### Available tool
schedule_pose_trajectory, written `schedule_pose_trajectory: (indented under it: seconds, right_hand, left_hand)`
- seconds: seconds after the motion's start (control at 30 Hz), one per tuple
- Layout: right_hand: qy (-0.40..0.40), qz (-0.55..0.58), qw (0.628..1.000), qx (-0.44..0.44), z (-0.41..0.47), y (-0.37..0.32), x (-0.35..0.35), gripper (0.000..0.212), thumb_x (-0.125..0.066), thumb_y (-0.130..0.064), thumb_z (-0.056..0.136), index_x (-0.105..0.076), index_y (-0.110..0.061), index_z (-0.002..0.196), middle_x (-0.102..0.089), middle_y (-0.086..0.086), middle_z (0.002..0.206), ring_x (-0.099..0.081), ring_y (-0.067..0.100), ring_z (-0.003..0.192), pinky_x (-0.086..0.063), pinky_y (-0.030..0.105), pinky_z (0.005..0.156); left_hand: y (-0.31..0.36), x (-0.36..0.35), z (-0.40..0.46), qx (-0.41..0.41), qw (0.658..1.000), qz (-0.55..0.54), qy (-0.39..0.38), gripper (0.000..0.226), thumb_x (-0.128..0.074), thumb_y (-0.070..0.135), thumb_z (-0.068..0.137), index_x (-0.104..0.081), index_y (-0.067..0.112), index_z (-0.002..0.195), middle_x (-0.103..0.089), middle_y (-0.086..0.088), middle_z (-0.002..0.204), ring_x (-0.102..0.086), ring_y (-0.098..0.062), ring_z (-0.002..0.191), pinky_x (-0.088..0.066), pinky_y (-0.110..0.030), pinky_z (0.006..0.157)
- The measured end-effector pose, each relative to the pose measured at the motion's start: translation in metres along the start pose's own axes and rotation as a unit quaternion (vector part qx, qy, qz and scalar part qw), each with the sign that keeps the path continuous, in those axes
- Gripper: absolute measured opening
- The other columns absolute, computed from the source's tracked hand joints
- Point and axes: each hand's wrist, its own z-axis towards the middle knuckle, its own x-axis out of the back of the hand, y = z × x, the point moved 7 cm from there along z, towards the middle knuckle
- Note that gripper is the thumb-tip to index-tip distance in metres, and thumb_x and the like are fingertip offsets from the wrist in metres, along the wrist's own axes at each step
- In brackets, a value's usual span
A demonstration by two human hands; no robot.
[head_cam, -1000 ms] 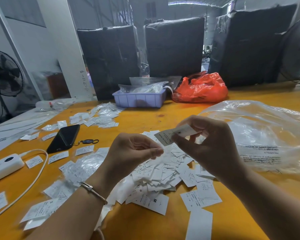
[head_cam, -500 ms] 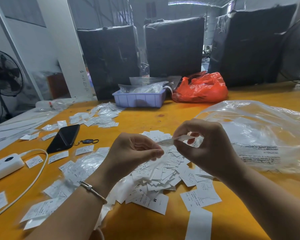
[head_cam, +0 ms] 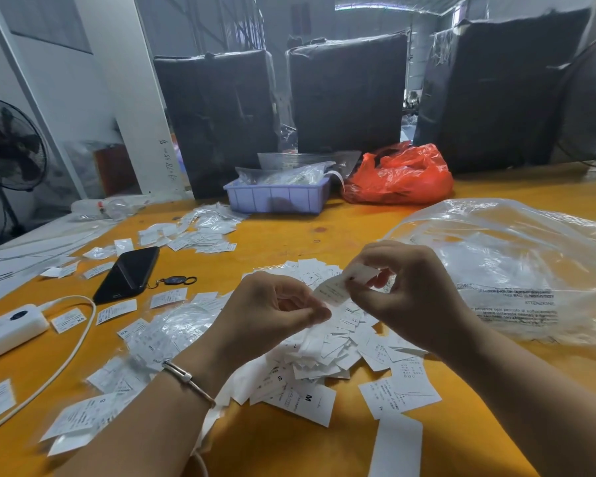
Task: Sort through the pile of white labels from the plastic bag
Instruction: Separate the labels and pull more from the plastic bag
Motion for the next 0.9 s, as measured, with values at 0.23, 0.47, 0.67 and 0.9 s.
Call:
schedule_pose_trajectory:
  seconds: [0.23, 0.47, 0.67, 0.9]
  right_hand:
    - [-0.075, 0.054, 0.995, -0.028, -0.002, 0.007, -0.015, 0.011, -0.069, 0.002, 0.077, -0.074, -0.007, 0.074, -0.067, 0.001, 0.069, -0.06, 0.018, 0.066, -0.05, 0.04, 0.064]
    - [0.066, 0.086, 0.993, -0.055, -0.001, 0.015, 0.005, 0.028, -0.074, -0.005, 0.078, -0.071, -0.019, 0.102, -0.069, -0.007, 0.077, -0.062, 0.01, 0.069, -0.049, 0.02, 0.061]
    - [0.052, 0.071, 0.996, -0.023, -0.001, 0.006, 0.002, 0.017, -0.074, -0.001, 0.078, -0.077, -0.016, 0.085, -0.071, -0.008, 0.076, -0.062, 0.01, 0.068, -0.05, 0.025, 0.058]
    - [-0.048, 0.139, 0.987, -0.062, -0.003, 0.01, -0.017, 0.009, -0.072, -0.008, 0.082, -0.077, -0.015, 0.085, -0.069, -0.009, 0.086, -0.064, 0.01, 0.083, -0.051, 0.026, 0.065]
  left_hand:
    - [0.004, -0.003, 0.0, 0.004, 0.998, -0.054, -0.015, 0.028, -0.075, 0.03, 0.073, -0.078, 0.006, 0.087, -0.077, -0.003, 0.078, -0.073, -0.02, 0.072, -0.059, -0.026, 0.07]
    - [0.0, 0.001, 0.001, 0.032, 0.994, -0.104, 0.005, 0.026, -0.075, 0.025, 0.074, -0.077, 0.003, 0.087, -0.078, -0.004, 0.083, -0.072, -0.018, 0.07, -0.055, -0.021, 0.066]
    - [-0.003, 0.001, 0.001, 0.051, 0.989, -0.139, 0.017, 0.026, -0.077, 0.03, 0.069, -0.078, 0.009, 0.084, -0.078, -0.004, 0.086, -0.075, -0.019, 0.082, -0.059, -0.024, 0.073]
    - [0.001, 0.0, 0.002, 0.038, 0.989, -0.145, 0.01, 0.025, -0.076, 0.028, 0.072, -0.078, 0.008, 0.087, -0.077, -0.004, 0.085, -0.074, -0.016, 0.081, -0.057, -0.021, 0.068]
